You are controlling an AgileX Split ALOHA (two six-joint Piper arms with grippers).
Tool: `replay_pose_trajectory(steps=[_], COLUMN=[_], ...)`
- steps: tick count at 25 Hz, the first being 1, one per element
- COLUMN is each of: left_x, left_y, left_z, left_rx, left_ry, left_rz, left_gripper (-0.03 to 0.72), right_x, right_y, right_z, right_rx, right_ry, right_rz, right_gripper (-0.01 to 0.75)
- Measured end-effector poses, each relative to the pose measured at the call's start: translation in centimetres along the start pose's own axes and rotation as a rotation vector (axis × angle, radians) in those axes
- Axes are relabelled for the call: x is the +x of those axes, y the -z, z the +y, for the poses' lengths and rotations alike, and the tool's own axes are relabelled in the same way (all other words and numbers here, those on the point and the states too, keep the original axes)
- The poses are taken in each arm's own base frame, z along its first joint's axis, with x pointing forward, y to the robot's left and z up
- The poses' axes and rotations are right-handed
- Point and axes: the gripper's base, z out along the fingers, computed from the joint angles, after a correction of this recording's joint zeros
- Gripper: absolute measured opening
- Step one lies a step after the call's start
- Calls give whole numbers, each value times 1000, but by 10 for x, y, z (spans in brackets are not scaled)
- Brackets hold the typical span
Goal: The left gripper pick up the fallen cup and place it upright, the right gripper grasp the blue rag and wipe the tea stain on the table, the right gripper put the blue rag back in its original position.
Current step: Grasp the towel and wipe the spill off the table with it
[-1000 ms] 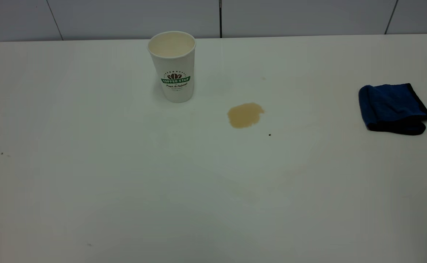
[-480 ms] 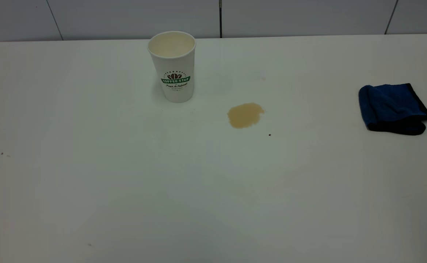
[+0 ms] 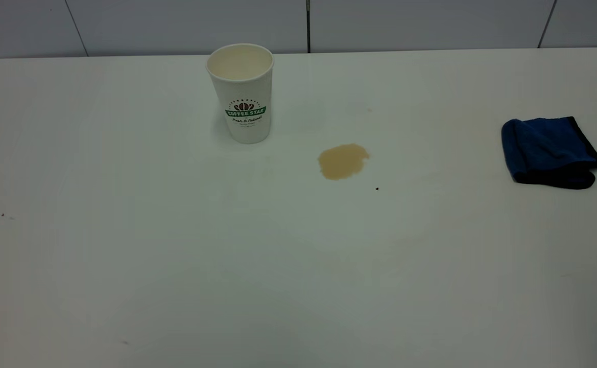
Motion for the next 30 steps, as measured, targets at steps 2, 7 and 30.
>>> replay_pose_trajectory(steps=[2,7,30], left_x=[0,0,0], left_y=[0,0,0], left_z=[0,0,0], left_rx=[0,-1,-2], left_ry=[0,0,0], left_rz=[0,0,0], left_gripper=[237,237,237], right_x=[0,-8,-128], right_y=[0,1,-280], right_z=[0,-1,-12], right_rx=[0,12,42], right_ry=[-5,-142,-7], right_rz=[0,14,546], right_gripper=[545,589,695])
